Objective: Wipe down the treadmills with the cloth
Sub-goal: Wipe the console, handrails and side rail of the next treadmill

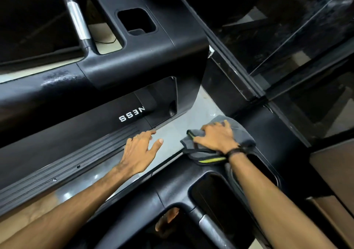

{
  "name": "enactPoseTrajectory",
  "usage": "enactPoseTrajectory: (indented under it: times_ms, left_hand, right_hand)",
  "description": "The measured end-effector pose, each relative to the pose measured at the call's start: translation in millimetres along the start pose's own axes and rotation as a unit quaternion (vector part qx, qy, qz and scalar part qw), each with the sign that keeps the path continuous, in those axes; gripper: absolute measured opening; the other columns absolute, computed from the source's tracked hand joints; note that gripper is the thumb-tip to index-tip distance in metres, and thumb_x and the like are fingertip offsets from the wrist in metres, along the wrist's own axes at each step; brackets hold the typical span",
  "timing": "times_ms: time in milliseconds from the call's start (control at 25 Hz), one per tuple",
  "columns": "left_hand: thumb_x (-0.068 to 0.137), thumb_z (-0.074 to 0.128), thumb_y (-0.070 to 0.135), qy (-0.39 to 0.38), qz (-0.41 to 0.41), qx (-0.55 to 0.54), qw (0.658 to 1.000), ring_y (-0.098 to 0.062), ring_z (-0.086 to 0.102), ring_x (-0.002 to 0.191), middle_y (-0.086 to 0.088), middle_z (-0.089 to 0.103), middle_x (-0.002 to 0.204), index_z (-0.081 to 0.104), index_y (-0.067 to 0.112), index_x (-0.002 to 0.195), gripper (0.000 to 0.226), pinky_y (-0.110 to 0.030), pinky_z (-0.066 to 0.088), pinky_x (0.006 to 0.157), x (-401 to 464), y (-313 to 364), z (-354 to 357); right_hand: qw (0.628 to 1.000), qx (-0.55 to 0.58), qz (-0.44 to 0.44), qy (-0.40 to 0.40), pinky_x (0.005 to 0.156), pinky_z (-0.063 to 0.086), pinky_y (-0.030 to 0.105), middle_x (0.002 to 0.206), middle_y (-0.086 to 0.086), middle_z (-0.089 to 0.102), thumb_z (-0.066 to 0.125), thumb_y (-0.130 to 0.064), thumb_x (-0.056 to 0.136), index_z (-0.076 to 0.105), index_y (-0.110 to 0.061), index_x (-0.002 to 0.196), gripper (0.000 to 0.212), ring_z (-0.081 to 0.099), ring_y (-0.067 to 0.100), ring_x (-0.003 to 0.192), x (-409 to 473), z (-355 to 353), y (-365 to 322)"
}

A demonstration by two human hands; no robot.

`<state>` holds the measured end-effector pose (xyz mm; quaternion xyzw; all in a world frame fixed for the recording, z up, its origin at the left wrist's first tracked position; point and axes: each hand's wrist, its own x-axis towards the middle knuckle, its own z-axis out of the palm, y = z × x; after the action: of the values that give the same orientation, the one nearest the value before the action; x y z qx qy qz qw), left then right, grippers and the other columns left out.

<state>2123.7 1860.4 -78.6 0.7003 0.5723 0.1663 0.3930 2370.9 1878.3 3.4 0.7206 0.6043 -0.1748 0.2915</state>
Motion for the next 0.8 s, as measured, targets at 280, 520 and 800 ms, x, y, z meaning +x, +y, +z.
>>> enactPoseTrajectory:
  times_ms: [280,520,800]
  left_hand:
    - [0.081,0.015,0.077,0.007,-0.058,-0.028,0.998,-0.022,0.051,0.132,-0.001,0.054,0.142,0.047,0.022,0.142,0.088,-0.049,0.033,0.110,6,-8,-11]
    - [0.080,0.010,0.077,-0.005,-0.070,-0.028,0.997,-0.022,0.054,0.125,-0.001,0.057,0.140,0.048,0.021,0.140,0.090,-0.048,0.033,0.107,-6,-14,-7]
    - [0.102,0.028,0.057,0.015,-0.065,-0.055,0.996,-0.023,0.054,0.123,-0.001,0.062,0.131,0.051,0.022,0.131,0.051,-0.044,0.031,0.105,-6,3,-2]
  right_hand:
    - [0.956,0.061,-0.271,0.098,0.116,0.024,0.047,0.130,-0.003,0.066,0.043,-0.057,0.083,0.067,-0.028,0.123,0.055,0.052,0.021,0.129,-95,59,-90]
    - [0.986,0.024,-0.064,0.154,0.120,0.015,0.046,0.141,-0.005,0.060,0.026,-0.070,0.073,0.065,-0.029,0.129,0.079,0.044,0.019,0.139,-29,32,23]
    - [0.984,0.016,-0.175,0.027,0.106,0.031,0.048,0.111,0.008,0.070,0.038,-0.070,0.091,0.069,-0.025,0.094,0.054,0.059,0.028,0.114,-59,38,-97]
